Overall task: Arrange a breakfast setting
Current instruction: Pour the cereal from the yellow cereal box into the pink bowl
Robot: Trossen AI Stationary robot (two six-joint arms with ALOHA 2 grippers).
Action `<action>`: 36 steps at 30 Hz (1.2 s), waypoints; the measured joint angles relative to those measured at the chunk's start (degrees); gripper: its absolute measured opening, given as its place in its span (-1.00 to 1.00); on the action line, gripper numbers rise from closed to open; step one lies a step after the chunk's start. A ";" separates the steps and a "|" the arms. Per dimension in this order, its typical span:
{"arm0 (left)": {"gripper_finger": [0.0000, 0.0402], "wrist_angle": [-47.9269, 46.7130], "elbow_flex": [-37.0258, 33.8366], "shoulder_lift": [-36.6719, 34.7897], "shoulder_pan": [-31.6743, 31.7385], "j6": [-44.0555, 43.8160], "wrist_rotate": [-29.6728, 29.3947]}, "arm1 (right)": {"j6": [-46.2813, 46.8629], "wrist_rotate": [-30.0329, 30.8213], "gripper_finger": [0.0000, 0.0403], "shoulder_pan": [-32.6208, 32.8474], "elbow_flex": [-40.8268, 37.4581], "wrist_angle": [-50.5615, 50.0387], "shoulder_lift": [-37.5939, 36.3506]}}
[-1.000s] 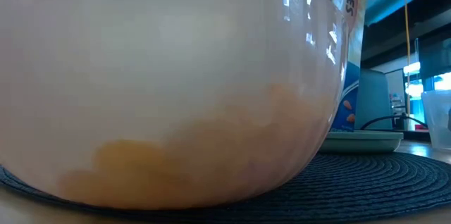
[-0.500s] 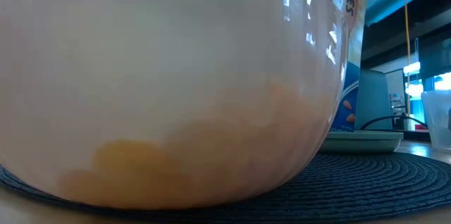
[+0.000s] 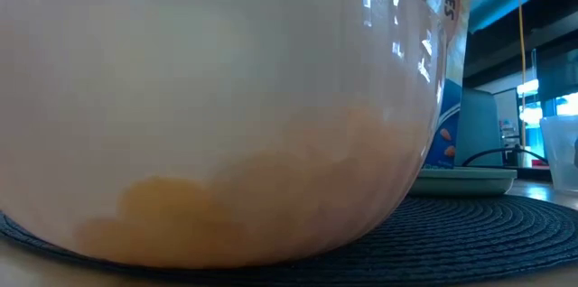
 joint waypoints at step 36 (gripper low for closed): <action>-0.38 -7.40 -0.10 -14.25 4.79 8.97 -4.32 | 5.76 8.32 -0.60 0.67 0.00 -2.63 -4.03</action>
